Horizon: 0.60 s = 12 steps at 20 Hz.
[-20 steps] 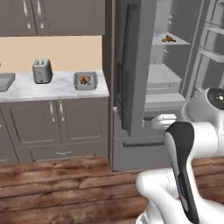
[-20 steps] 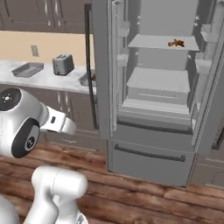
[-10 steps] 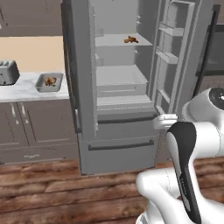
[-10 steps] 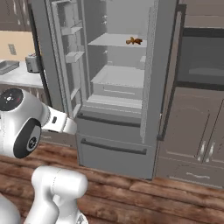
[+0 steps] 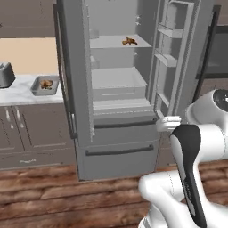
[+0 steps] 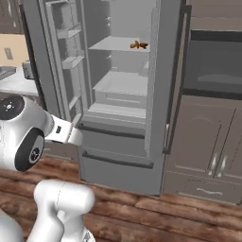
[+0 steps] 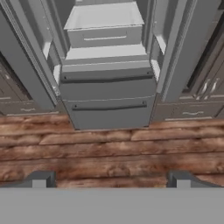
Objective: Place one mushroom and one chicken drumstick in each tupperware on the nearby counter, to pack two identical lunches.
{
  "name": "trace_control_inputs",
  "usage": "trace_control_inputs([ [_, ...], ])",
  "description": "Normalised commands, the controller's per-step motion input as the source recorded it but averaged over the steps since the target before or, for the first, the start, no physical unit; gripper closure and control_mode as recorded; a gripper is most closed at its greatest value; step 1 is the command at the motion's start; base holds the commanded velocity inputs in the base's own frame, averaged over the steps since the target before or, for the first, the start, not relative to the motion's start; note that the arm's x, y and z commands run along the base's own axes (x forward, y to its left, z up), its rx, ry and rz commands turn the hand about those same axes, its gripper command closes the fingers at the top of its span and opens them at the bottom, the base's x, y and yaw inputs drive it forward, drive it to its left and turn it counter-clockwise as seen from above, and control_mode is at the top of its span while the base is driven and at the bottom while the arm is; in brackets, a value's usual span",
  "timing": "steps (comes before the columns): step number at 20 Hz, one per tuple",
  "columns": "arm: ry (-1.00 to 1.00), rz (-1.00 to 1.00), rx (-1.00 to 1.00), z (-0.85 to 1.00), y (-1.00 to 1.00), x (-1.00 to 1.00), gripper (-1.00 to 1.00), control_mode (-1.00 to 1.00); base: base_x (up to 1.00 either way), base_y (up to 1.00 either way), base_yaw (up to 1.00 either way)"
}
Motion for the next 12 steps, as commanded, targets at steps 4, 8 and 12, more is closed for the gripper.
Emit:
trace_control_inputs([
  [4, 0.0, 0.0, 0.0, 0.0, 0.0, 0.0, -1.0, 1.0, 0.74, -0.18, 0.0],
  [8, 0.0, 0.0, 0.0, 0.0, 0.0, 0.0, -1.0, 1.0, 0.93, -0.23, 0.0],
  [12, 0.0, 0.0, 0.0, 0.0, 0.0, 0.0, -1.0, 1.0, 1.0, -0.11, -0.01],
])
